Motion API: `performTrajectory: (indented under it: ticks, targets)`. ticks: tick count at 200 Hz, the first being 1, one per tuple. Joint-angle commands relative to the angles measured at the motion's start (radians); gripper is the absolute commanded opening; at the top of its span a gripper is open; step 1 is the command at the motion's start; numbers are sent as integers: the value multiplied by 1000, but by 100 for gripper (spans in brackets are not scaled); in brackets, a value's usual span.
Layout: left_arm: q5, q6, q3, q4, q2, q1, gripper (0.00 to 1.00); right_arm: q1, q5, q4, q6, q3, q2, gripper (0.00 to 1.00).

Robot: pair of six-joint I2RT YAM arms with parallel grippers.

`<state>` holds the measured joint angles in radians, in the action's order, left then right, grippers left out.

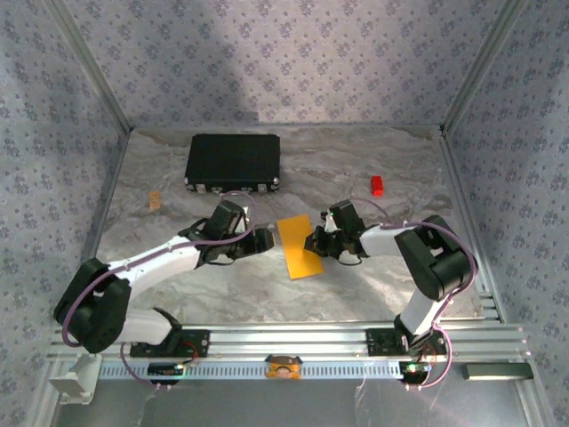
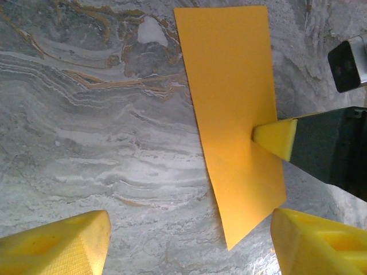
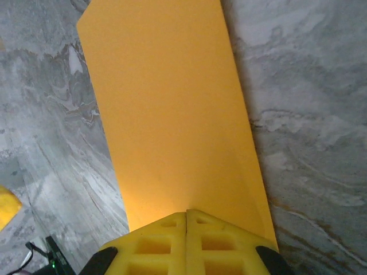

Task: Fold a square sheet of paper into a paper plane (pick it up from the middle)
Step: Turn over the paper at the center of the table.

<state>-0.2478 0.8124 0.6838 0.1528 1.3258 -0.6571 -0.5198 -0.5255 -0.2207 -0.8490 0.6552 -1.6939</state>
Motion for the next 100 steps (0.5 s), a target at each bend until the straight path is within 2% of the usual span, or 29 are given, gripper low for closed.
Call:
performTrajectory:
  ticks: [1,28,53,100]
  targets:
    - [-21,-8,-26,-20,-42,-6,74,-25,98,3,-80,-38,-1,6]
    - [-25,-3,-34,-37,-41,-6,74,-45,134,-38,-165,-55,9,6]
    - [-35,1,-14,-52,-7,-5,74,-79,220,-76,-259,-84,55,6]
    - [-68,9,20,-65,49,-6,74,-66,189,-28,-183,-59,153,9]
